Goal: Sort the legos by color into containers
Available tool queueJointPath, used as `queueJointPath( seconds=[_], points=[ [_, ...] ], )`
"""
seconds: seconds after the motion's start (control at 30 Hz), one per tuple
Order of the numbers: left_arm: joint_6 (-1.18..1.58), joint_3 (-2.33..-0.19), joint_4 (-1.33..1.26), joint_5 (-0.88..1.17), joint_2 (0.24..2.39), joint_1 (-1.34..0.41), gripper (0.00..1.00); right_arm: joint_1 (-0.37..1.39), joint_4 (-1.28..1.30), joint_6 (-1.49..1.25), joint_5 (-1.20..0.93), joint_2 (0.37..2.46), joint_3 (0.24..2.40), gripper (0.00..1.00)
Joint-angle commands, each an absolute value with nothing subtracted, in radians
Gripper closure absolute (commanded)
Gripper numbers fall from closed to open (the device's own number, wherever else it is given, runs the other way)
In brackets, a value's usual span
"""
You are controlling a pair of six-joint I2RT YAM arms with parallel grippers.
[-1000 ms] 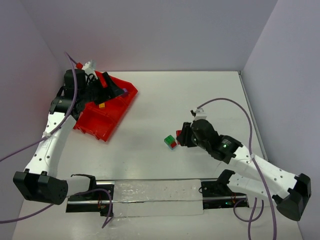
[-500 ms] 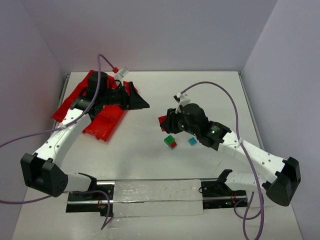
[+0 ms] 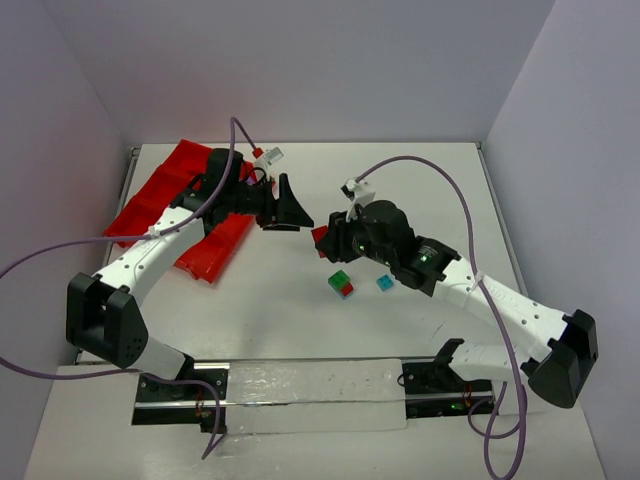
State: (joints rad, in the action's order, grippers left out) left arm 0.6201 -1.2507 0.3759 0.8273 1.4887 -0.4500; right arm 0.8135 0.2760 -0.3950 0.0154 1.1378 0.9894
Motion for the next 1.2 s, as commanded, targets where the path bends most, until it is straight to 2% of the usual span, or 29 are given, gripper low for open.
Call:
queueJointPath(
  seconds=[0.0, 0.3, 0.5, 0.63, 0.73, 0.9, 0.93, 1.0, 1.03, 1.07, 1.1, 1.13, 1.17],
  points=[
    [0.649, -1.255, 0.261, 0.911, 1.48, -0.453, 0.2, 0.816, 0.244, -0.37, 0.005, 1.152, 1.041, 0.92],
    [0.653, -1.236, 0.261, 0.931, 1.508, -0.472, 0.24, 0.816, 0.241, -0.368, -0.031, 1.169, 1.045, 0.91],
    [0.746, -1.136, 0.135, 0.943, 1.508, -0.486, 0.25, 0.815, 0.246, -0.363, -0.037, 1.182, 1.051, 0.91],
    [0.756, -1.143, 0.129, 0.937, 1.518, -0.505, 0.27, 0.815, 0.248, -0.362, -0.047, 1.193, 1.054, 0.91],
    [0.75, -1.161, 0.144, 0.925, 1.526, -0.523, 0.38, 0.816, 0.244, -0.362, -0.052, 1.198, 1.052, 0.91],
    [0.746, -1.163, 0.15, 0.924, 1.534, -0.528, 0.68, 0.818, 0.24, -0.365, -0.05, 1.198, 1.048, 0.91],
    [0.746, -1.163, 0.149, 0.923, 1.533, -0.526, 0.76, 0.818, 0.239, -0.365, -0.051, 1.198, 1.046, 0.91],
    [0.739, -1.167, 0.162, 0.925, 1.535, -0.528, 1.0, 0.819, 0.241, -0.367, -0.052, 1.202, 1.047, 0.9],
    [0.73, -1.17, 0.173, 0.921, 1.535, -0.528, 1.0, 0.819, 0.244, -0.367, -0.053, 1.203, 1.048, 0.87],
    [0.718, -1.172, 0.182, 0.914, 1.533, -0.528, 1.0, 0.819, 0.25, -0.368, -0.053, 1.202, 1.051, 0.74],
    [0.707, -1.174, 0.197, 0.903, 1.531, -0.528, 1.0, 0.818, 0.255, -0.371, -0.049, 1.201, 1.057, 0.46],
    [0.691, -1.182, 0.229, 0.883, 1.533, -0.524, 1.0, 0.819, 0.267, -0.372, -0.042, 1.199, 1.064, 0.27],
    [0.675, -1.193, 0.261, 0.861, 1.536, -0.518, 1.0, 0.82, 0.279, -0.374, -0.032, 1.193, 1.069, 0.13]
  ],
)
